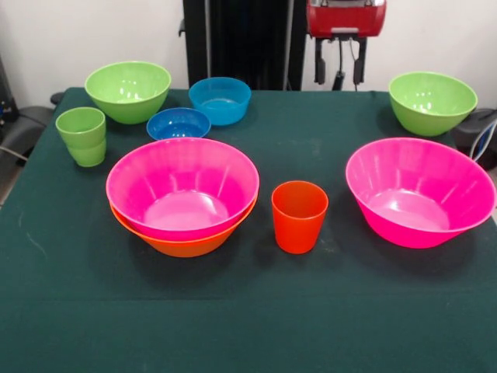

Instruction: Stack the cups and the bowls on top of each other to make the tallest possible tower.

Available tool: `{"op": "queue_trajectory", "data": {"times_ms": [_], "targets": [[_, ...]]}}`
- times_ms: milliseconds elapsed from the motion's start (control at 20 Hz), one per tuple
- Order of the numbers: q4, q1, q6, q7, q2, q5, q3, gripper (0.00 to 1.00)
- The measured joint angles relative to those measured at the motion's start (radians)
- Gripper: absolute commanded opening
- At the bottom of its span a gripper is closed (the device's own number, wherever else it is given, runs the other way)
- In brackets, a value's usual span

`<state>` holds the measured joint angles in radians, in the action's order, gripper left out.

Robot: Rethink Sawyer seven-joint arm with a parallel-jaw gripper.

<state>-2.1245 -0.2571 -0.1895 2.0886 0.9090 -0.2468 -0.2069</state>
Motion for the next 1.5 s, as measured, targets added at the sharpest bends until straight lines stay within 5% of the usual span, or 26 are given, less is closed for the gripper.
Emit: {"op": "queue_trajectory", "data": {"times_ms": [650,1500], "targets": [[-0.037,0.104,0.018,0.069,-0.007,0.155,0.028,1.00],[-0.139,0.105,0.035,0.105,0.038,0.240,-0.003,1.00]]}}
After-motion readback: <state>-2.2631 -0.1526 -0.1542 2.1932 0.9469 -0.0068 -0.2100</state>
